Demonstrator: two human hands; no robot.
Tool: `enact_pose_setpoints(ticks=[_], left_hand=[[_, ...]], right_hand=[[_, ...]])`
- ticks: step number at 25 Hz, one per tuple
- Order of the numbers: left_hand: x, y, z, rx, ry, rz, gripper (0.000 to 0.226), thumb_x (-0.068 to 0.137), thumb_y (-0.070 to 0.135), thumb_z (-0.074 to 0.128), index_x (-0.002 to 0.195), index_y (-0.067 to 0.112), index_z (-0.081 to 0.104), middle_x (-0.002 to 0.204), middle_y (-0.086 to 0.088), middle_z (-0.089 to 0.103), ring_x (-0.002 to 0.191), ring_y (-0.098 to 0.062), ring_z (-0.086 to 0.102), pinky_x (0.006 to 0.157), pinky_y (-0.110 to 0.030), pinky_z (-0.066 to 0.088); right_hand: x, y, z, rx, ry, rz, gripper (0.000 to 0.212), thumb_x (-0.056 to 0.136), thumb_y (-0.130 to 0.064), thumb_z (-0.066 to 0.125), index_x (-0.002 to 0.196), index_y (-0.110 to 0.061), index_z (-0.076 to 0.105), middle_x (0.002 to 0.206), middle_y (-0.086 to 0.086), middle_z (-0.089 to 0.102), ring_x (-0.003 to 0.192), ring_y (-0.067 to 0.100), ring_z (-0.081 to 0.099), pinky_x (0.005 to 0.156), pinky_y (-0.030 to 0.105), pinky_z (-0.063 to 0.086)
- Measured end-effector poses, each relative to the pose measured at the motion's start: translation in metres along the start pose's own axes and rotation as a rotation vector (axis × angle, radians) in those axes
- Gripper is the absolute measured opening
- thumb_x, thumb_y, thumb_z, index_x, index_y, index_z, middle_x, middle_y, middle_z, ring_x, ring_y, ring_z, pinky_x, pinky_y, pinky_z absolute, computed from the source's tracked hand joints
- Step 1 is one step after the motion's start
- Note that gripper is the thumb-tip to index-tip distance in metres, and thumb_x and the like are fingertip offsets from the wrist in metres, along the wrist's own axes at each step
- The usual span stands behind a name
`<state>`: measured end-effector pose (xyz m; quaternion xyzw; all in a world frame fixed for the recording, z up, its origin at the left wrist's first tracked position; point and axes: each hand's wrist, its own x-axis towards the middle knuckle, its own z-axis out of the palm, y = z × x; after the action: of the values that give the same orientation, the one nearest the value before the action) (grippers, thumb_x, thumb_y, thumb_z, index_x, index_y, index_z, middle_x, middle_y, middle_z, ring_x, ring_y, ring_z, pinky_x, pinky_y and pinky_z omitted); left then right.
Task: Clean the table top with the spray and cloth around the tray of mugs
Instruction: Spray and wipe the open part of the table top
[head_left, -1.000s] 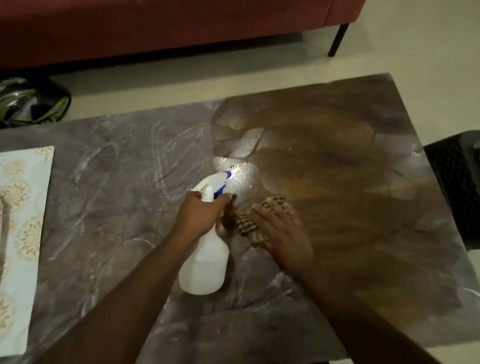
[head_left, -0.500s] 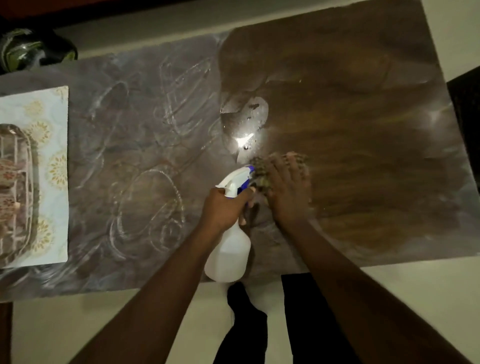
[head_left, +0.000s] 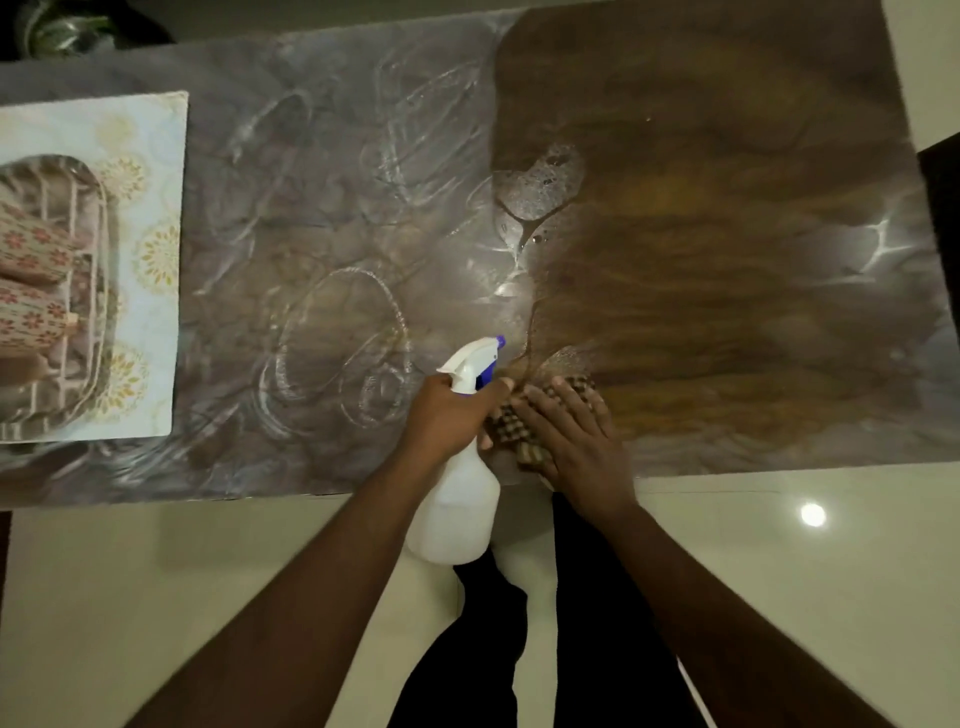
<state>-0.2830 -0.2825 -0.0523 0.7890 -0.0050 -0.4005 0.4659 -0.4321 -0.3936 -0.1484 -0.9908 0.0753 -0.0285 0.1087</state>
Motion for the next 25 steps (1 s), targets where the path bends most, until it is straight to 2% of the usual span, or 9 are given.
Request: enact_pose_setpoints(ticks=[2, 4, 6, 9, 11, 16, 19, 21, 25], left_hand=[[-0.013, 0.002, -0.01, -0.034, -0.018, -0.083, 0.02, 0.089, 0.024, 0.068, 0.104, 0.036, 0.067, 0.071, 0.0, 0.069, 0.042, -0.021, 0.052, 0.052, -0.03, 0.049], [-0.023, 0.011, -0.017, -0.037, 0.041, -0.121, 0.014, 0.087, 0.024, 0.068, 0.085, 0.037, 0.064, 0.069, -0.005, 0.069, 0.04, -0.023, 0.052, 0.057, -0.035, 0.05], [-0.021, 0.016, -0.016, -0.015, 0.08, -0.133, 0.012, 0.086, 0.025, 0.068, 0.082, 0.035, 0.062, 0.064, -0.006, 0.066, 0.04, -0.023, 0.055, 0.058, -0.035, 0.051], [-0.002, 0.022, -0.012, 0.002, 0.128, -0.193, 0.01, 0.084, 0.029, 0.072, 0.084, 0.019, 0.068, 0.066, -0.004, 0.07, 0.044, -0.023, 0.058, 0.055, -0.033, 0.051], [0.014, 0.023, -0.016, -0.013, 0.13, -0.218, 0.019, 0.085, 0.031, 0.071, 0.101, 0.021, 0.07, 0.068, -0.001, 0.071, 0.043, -0.02, 0.056, 0.052, -0.029, 0.049], [0.031, 0.041, -0.029, 0.034, 0.171, -0.187, 0.023, 0.086, 0.027, 0.071, 0.108, 0.028, 0.063, 0.065, 0.005, 0.066, 0.043, -0.012, 0.058, 0.054, -0.028, 0.052], [0.038, 0.06, -0.029, 0.007, 0.216, -0.206, 0.027, 0.088, 0.026, 0.07, 0.114, 0.024, 0.065, 0.06, 0.012, 0.066, 0.041, -0.005, 0.058, 0.049, -0.018, 0.048], [0.046, 0.068, -0.031, 0.008, 0.261, -0.21, 0.026, 0.087, 0.027, 0.069, 0.112, 0.022, 0.068, 0.06, 0.006, 0.065, 0.041, -0.01, 0.058, 0.052, -0.022, 0.049], [0.056, 0.085, -0.026, 0.024, 0.249, -0.178, 0.016, 0.085, 0.03, 0.071, 0.087, 0.041, 0.06, 0.067, -0.004, 0.069, 0.039, -0.023, 0.056, 0.052, -0.03, 0.049]], right_hand=[[-0.019, 0.032, -0.02, -0.002, -0.039, 0.134, 0.07, 0.076, -0.032, 0.055, 0.143, -0.023, 0.039, 0.149, 0.002, 0.039, 0.141, 0.027, 0.026, 0.111, 0.051, 0.023], [0.008, 0.043, -0.036, -0.024, -0.059, 0.474, 0.068, 0.078, -0.029, 0.05, 0.144, -0.023, 0.036, 0.15, 0.003, 0.036, 0.141, 0.029, 0.024, 0.111, 0.052, 0.021], [0.061, 0.017, -0.034, 0.037, -0.06, 0.635, 0.061, 0.083, -0.028, 0.048, 0.143, -0.022, 0.038, 0.15, 0.005, 0.036, 0.14, 0.033, 0.026, 0.111, 0.053, 0.017], [0.067, -0.036, -0.006, 0.035, -0.086, 0.151, 0.056, 0.085, -0.03, 0.057, 0.139, -0.016, 0.045, 0.148, 0.007, 0.04, 0.14, 0.031, 0.027, 0.115, 0.051, 0.014], [0.045, -0.011, -0.01, 0.018, -0.111, -0.079, 0.065, 0.081, -0.034, 0.065, 0.14, -0.018, 0.043, 0.149, 0.005, 0.039, 0.141, 0.028, 0.024, 0.114, 0.051, 0.017], [0.13, 0.003, -0.02, 0.063, -0.118, 0.507, 0.06, 0.087, -0.034, 0.042, 0.145, -0.019, 0.035, 0.151, 0.008, 0.034, 0.141, 0.032, 0.023, 0.115, 0.048, 0.003], [0.119, -0.023, -0.016, 0.107, -0.333, -0.057, 0.054, 0.092, -0.03, 0.049, 0.142, -0.014, 0.039, 0.149, 0.01, 0.038, 0.141, 0.03, 0.025, 0.117, 0.048, 0.007], [0.102, 0.029, -0.025, 0.052, -0.235, -0.204, 0.067, 0.085, -0.035, 0.058, 0.146, -0.02, 0.033, 0.152, 0.005, 0.033, 0.143, 0.028, 0.021, 0.115, 0.051, 0.013], [0.173, 0.033, -0.031, 0.06, -0.122, 0.438, 0.072, 0.081, -0.033, 0.06, 0.146, -0.02, 0.03, 0.152, 0.006, 0.033, 0.141, 0.032, 0.023, 0.113, 0.05, 0.005]])
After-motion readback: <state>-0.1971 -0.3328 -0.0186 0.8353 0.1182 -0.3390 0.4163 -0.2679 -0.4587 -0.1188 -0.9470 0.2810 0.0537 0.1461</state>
